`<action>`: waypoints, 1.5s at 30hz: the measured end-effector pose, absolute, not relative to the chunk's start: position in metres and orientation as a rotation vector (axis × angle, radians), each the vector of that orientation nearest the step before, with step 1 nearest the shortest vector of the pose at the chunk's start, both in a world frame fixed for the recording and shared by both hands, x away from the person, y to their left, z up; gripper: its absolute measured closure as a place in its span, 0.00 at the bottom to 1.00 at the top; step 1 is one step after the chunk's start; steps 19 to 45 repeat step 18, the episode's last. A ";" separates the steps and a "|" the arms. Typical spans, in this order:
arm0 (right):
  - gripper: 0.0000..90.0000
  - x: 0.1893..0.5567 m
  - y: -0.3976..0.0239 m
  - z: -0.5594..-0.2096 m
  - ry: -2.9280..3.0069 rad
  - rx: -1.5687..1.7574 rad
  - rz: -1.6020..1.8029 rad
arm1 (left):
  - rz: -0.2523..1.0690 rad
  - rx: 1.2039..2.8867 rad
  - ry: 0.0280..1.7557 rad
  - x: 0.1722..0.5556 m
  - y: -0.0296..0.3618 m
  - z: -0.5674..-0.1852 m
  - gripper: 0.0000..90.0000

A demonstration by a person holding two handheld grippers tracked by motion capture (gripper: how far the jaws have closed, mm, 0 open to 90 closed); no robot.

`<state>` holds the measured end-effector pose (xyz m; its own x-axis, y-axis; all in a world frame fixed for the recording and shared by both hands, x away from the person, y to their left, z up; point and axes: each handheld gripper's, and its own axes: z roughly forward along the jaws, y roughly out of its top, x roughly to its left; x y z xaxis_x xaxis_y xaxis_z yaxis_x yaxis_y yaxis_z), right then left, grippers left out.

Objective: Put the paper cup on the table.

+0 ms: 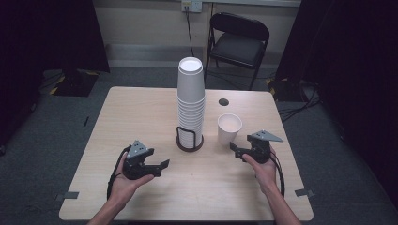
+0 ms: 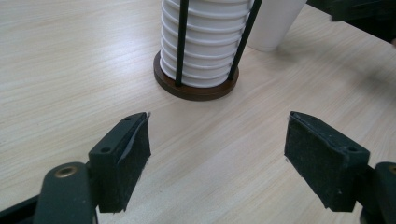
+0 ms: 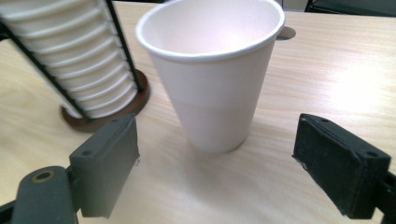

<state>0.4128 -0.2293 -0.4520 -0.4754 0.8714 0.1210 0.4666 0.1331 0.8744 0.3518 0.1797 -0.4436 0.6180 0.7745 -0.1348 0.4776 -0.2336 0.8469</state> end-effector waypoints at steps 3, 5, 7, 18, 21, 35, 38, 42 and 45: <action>0.15 0.399 -0.234 -0.444 1.994 1.290 1.291 | 0.393 1.889 1.003 0.352 0.180 -0.444 0.25; 0.16 0.389 -0.236 -0.441 1.989 1.293 1.293 | 0.394 1.884 1.004 0.352 0.180 -0.444 0.25; 0.16 0.380 -0.236 -0.438 1.985 1.293 1.299 | 0.396 1.883 1.007 0.352 0.180 -0.444 0.25; 0.15 0.345 -0.229 -0.448 1.997 1.286 1.284 | 0.397 1.888 1.029 0.354 0.184 -0.449 0.25; 0.15 0.345 -0.229 -0.448 1.997 1.286 1.284 | 0.397 1.888 1.029 0.354 0.184 -0.449 0.25; 0.15 0.345 -0.229 -0.448 1.997 1.286 1.284 | 0.397 1.888 1.029 0.354 0.184 -0.449 0.25; 0.15 0.345 -0.229 -0.448 1.997 1.286 1.284 | 0.397 1.888 1.029 0.354 0.184 -0.449 0.25; 0.15 0.345 -0.229 -0.448 1.997 1.286 1.284 | 0.397 1.888 1.029 0.354 0.184 -0.449 0.25; 0.15 0.345 -0.229 -0.448 1.997 1.286 1.284 | 0.397 1.888 1.029 0.354 0.184 -0.449 0.25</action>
